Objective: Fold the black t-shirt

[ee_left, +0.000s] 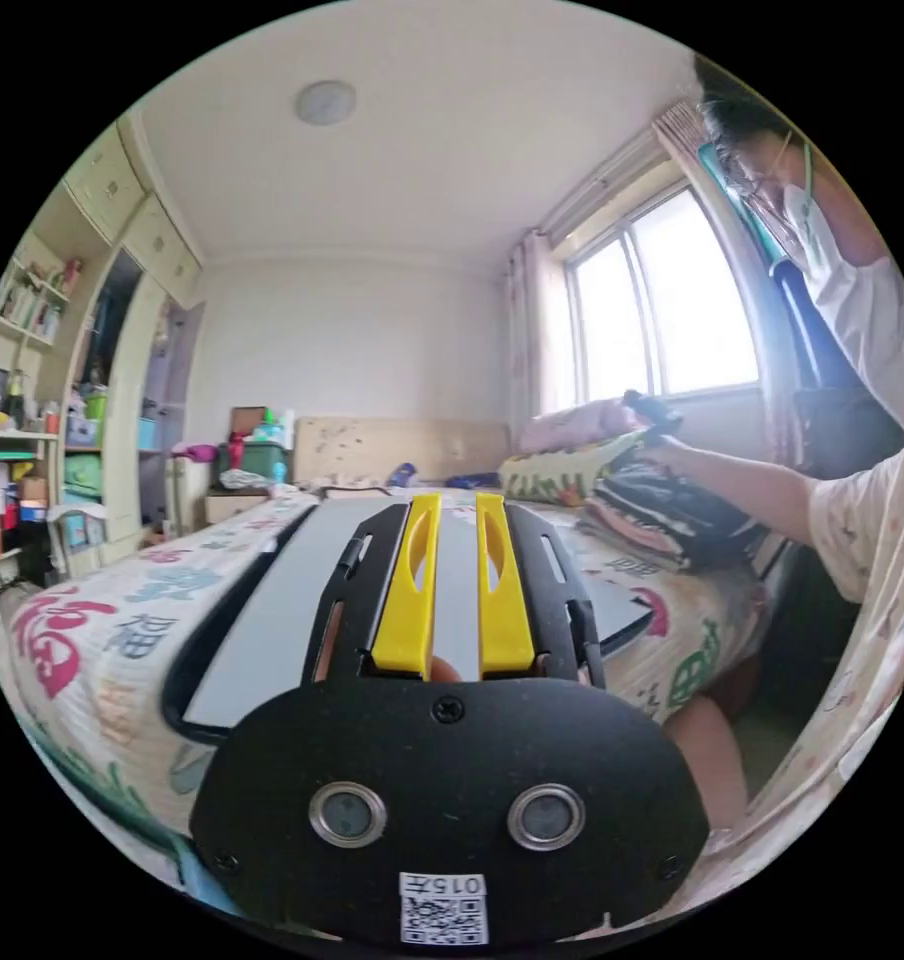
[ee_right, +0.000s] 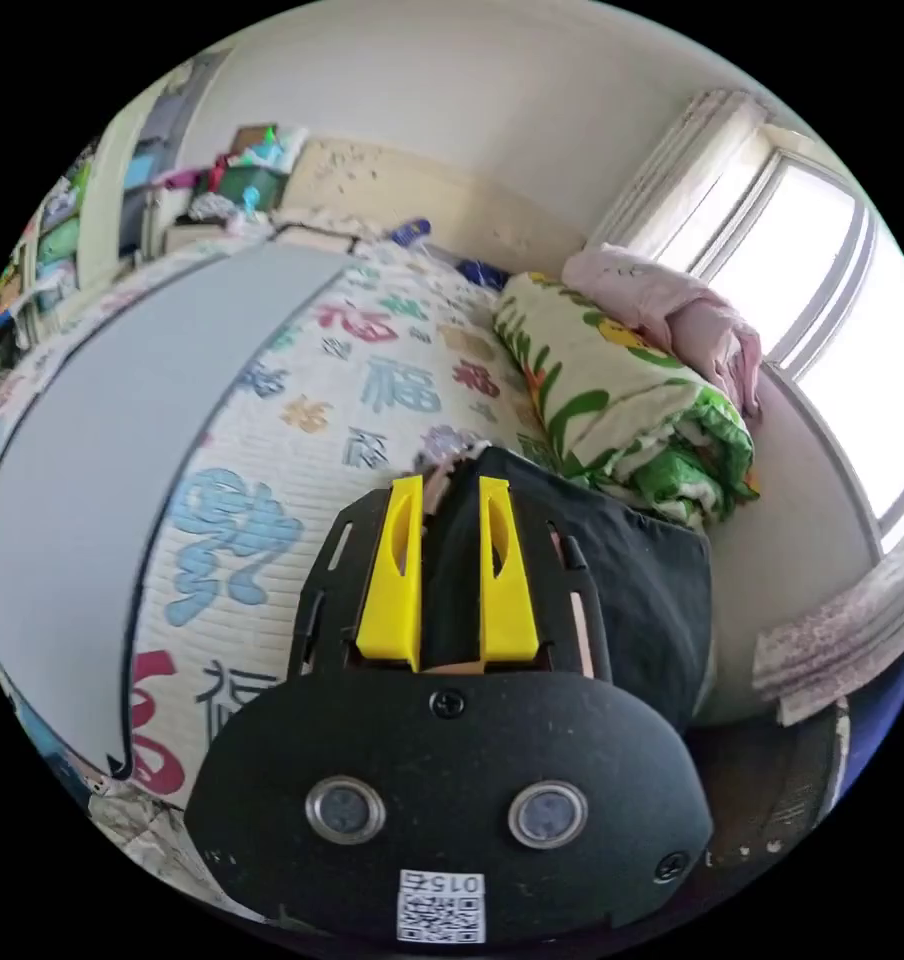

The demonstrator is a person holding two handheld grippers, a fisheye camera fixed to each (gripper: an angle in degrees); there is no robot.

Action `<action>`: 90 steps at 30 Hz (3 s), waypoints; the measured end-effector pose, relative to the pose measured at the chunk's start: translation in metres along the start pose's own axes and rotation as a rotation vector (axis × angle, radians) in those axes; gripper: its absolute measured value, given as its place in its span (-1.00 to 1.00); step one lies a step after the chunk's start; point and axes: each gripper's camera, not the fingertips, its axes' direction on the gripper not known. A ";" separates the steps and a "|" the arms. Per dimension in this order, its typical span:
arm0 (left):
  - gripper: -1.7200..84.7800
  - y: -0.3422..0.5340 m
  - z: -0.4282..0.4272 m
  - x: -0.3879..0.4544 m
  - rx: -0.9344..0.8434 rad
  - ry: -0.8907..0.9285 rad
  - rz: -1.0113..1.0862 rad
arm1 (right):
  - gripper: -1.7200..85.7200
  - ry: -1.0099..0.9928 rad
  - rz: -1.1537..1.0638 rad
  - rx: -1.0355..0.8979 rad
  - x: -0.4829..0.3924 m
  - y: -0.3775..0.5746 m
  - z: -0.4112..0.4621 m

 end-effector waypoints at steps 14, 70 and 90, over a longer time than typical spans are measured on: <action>-0.82 -0.044 -0.030 -0.011 -0.134 0.247 -0.067 | -0.94 -0.457 0.261 0.222 0.175 0.051 -0.105; -0.97 -0.112 -0.117 0.001 -0.079 0.446 -0.308 | -0.78 -1.109 -0.431 0.618 0.050 0.622 -0.150; -0.97 -0.121 -0.122 0.114 0.029 0.475 -0.350 | -0.96 -0.748 -0.184 0.729 -0.045 0.635 -0.184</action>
